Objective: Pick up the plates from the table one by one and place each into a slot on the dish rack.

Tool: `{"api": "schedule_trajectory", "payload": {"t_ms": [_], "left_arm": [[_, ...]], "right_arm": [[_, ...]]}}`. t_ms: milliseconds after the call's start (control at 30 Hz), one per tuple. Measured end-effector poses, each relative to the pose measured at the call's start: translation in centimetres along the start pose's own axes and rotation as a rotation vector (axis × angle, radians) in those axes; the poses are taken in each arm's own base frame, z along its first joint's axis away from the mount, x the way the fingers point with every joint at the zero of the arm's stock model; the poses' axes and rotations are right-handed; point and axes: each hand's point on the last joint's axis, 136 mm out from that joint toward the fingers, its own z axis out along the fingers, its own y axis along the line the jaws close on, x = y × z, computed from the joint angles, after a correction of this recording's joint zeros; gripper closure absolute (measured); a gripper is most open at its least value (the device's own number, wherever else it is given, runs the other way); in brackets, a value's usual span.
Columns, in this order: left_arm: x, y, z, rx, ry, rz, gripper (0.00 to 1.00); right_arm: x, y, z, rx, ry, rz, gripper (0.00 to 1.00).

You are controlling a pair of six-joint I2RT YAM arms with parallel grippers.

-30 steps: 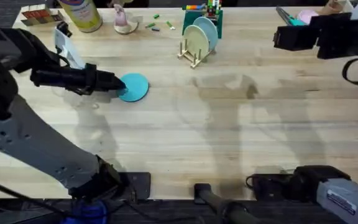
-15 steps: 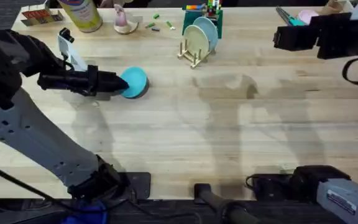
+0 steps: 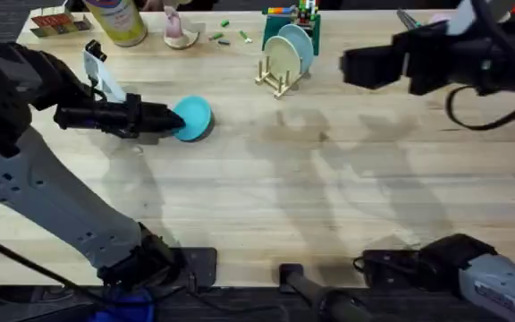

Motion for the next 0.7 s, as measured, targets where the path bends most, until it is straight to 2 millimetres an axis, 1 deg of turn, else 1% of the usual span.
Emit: {"api": "schedule_trajectory", "payload": {"t_ms": [67, 200, 300, 400, 500, 700], "left_arm": [[0.0, 0.0, 0.0, 0.0, 0.0, 0.0, 0.96], [0.0, 0.0, 0.0, 0.0, 0.0, 0.001, 0.96], [0.0, 0.0, 0.0, 0.0, -0.001, 0.001, 0.96], [0.0, 0.0, 0.0, -0.001, -0.001, 0.001, 0.96], [0.0, 0.0, 0.0, 0.0, -0.001, 0.001, 0.96], [0.0, 0.0, 0.0, -0.001, -0.001, 0.002, 0.96]], "right_arm": [[-0.3, 1.6, 0.1, -0.041, -0.013, 0.016, 0.005], [-0.2, 4.0, 0.2, -0.103, -0.005, 0.09, 0.005], [0.1, 5.8, 0.8, -0.153, 0.024, 0.162, 0.005], [0.8, 7.5, 2.3, -0.191, 0.077, 0.217, 0.006], [1.5, 9.5, 4.4, -0.227, 0.123, 0.255, 0.007], [1.9, 13.2, 7.6, -0.298, 0.147, 0.27, 0.005]]}}
